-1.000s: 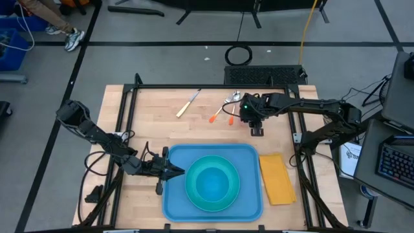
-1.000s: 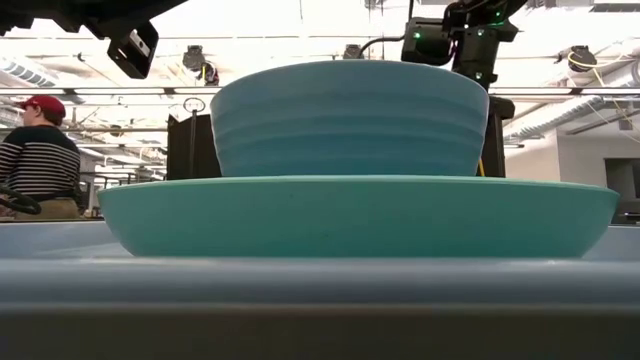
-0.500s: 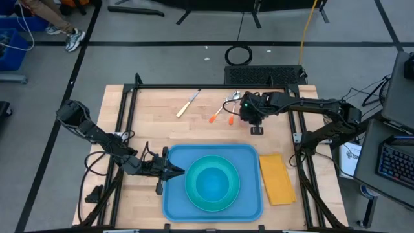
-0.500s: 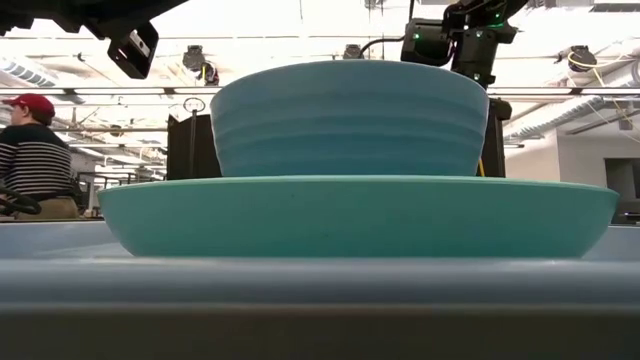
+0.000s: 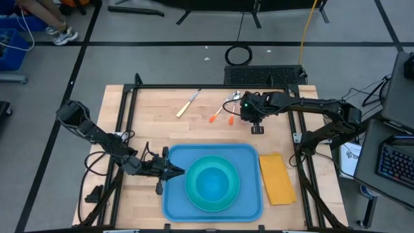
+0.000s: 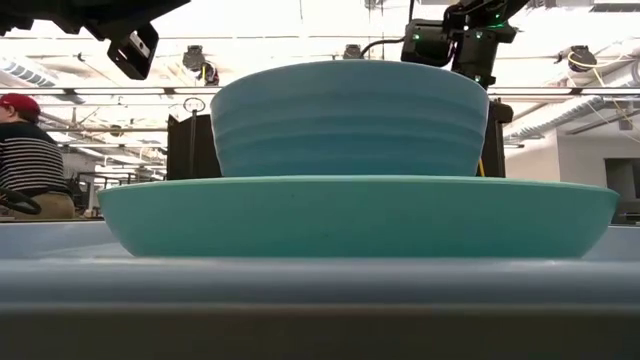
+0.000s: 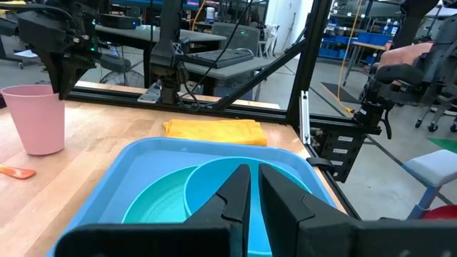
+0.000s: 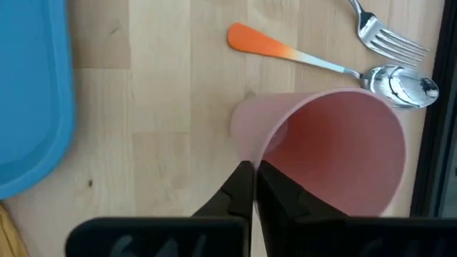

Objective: Set up tray
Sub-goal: Put the pink cup on the blue tray to the top right of the light blue plate

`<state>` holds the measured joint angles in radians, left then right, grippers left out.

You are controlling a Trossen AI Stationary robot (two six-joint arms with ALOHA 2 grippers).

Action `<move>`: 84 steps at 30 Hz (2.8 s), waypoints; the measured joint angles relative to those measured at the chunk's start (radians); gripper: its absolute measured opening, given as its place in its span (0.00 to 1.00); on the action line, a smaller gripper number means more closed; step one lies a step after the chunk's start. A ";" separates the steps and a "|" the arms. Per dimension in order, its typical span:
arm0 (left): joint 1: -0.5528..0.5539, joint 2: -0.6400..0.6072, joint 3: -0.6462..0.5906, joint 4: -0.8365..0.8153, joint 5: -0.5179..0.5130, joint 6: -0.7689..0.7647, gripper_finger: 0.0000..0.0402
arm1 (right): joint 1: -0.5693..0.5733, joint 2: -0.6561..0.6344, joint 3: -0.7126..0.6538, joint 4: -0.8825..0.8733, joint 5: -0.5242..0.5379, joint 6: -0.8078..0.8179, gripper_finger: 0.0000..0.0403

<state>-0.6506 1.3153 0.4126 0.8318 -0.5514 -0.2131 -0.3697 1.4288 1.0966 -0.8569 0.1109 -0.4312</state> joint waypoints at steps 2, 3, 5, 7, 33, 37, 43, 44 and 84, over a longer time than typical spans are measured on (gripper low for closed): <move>0.000 0.000 0.000 0.000 0.000 0.000 0.08 | 0.010 -0.011 0.000 -0.006 0.005 0.004 0.00; 0.000 0.000 0.000 0.000 0.000 0.000 0.08 | 0.020 -0.017 0.001 -0.008 0.018 0.008 0.00; 0.000 0.000 0.000 0.000 0.000 0.000 0.08 | 0.037 -0.033 0.002 -0.024 0.032 0.011 0.00; 0.000 0.000 0.000 0.000 0.000 0.000 0.08 | 0.058 -0.054 0.002 -0.044 0.049 0.029 0.00; 0.000 0.000 0.000 0.002 -0.001 0.000 0.08 | 0.493 -0.118 0.092 -0.265 0.089 0.349 0.00; 0.000 0.000 0.000 0.002 -0.001 0.000 0.08 | 0.538 -0.108 0.108 -0.266 0.057 0.406 0.00; 0.000 0.000 0.000 0.002 -0.001 0.000 0.08 | 0.601 -0.073 0.111 -0.265 0.038 0.457 0.00; 0.000 0.000 0.000 0.002 -0.001 0.000 0.08 | 0.611 -0.063 0.111 -0.260 0.038 0.457 0.00; 0.000 0.000 0.000 -0.007 0.000 -0.005 0.08 | 0.693 0.031 0.110 -0.157 -0.033 0.499 0.00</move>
<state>-0.6502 1.3155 0.4126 0.8246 -0.5518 -0.2176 0.3229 1.4593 1.2068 -1.0135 0.0776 0.0677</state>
